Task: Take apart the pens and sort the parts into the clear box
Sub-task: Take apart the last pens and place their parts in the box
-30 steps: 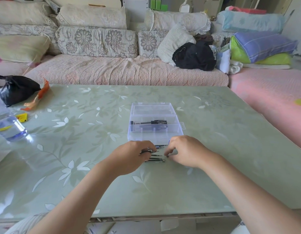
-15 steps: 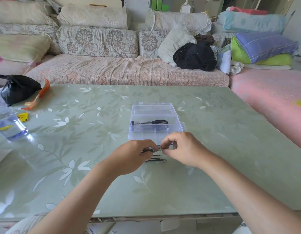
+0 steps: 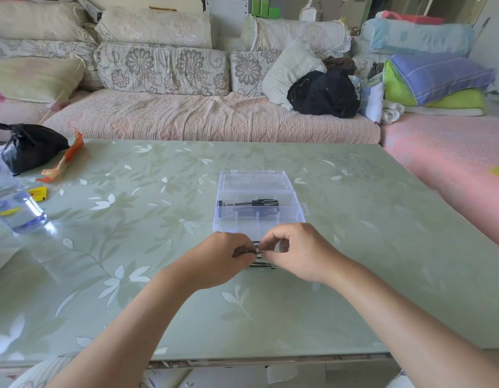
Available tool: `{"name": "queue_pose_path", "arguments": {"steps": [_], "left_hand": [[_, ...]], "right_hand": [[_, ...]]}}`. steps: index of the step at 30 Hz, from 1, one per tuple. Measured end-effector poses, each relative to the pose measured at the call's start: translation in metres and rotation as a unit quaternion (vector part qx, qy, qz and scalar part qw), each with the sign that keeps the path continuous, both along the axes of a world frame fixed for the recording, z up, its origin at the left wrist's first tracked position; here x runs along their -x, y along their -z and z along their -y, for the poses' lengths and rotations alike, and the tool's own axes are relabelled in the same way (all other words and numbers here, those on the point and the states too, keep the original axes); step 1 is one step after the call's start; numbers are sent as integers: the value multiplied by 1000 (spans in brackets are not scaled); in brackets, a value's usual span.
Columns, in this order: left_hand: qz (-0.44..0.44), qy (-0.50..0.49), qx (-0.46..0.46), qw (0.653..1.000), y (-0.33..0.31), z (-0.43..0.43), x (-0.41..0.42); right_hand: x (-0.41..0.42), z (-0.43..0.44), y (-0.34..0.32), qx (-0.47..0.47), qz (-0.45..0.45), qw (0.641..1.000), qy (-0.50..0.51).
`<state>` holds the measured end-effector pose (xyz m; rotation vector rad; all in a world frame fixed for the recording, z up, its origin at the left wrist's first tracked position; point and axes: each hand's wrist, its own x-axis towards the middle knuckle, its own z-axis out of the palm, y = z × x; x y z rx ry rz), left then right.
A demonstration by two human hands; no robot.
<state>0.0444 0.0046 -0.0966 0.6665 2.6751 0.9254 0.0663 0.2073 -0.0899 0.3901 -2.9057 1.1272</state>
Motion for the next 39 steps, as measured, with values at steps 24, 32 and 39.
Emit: {"name": "queue_pose_path", "arguments": {"steps": [24,32,39], "left_hand": [[-42,-14,3,999,-2,2,0],[-45,-8,3,999,-4,2,0],[-45,-10,2,999,-3,2,1]], "right_hand": [[-1,1,2,-40,10,999,-3],[0,2,3,-44,7,999,-2],[-1,0,-1,-69,-6,998,-1]]}}
